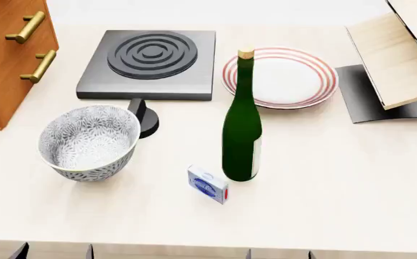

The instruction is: Pick up the akita bowl and put it on the plate.

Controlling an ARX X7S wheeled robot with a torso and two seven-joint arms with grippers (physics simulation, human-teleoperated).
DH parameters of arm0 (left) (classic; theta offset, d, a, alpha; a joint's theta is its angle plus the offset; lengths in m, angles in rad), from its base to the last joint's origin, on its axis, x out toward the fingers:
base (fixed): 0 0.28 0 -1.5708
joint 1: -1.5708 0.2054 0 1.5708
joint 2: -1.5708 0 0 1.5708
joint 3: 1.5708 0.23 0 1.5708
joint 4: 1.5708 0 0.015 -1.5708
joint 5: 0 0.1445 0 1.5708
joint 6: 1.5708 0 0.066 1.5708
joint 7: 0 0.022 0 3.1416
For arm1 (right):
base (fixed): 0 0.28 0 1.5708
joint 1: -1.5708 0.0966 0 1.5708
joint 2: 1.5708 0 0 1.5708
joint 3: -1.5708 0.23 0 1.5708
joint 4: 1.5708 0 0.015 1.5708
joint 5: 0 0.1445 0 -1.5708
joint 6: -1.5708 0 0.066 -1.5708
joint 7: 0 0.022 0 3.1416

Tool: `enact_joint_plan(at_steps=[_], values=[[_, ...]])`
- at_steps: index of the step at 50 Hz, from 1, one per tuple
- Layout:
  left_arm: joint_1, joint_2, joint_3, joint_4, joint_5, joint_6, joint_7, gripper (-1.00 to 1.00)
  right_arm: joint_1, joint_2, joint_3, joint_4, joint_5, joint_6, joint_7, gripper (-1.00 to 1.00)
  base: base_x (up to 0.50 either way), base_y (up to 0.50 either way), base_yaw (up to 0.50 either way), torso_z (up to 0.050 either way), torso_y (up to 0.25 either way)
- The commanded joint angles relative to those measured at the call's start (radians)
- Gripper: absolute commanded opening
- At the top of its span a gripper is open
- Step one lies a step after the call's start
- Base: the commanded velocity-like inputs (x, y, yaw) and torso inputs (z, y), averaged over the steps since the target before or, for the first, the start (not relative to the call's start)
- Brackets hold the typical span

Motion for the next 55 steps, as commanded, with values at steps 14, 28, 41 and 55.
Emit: enact_joint_plan(at_steps=[14,28,41,55], values=[[0.015,-0.057,0.031,0.126,-0.032,-0.067,-0.078,1.00,-0.013,0.079,-0.050,-0.106,0.078,0.038,0.104,1.00,0.00,0.00,0.00,0.000,0.000],[0.052,-0.098,0.040,0.446,-0.002,-0.203,-0.134,1.00,-0.050,0.120,-0.040,-0.372,0.081,0.126,0.152,1.00,0.00,0.00,0.00,0.000,0.000],[0.108,-0.124,0.046,0.672,0.012,-0.252,-0.166,1.00,-0.102,0.148,-0.031,-0.549,0.104,0.157,0.171,1.00,0.00,0.00,0.00,0.000,0.000],[0.145,-0.137,-0.019,0.692,-0.047,-0.217,-0.200,1.00,-0.115,0.163,0.023,-0.559,0.162,0.146,0.193,1.00,0.00,0.00,0.00,0.000,0.000]])
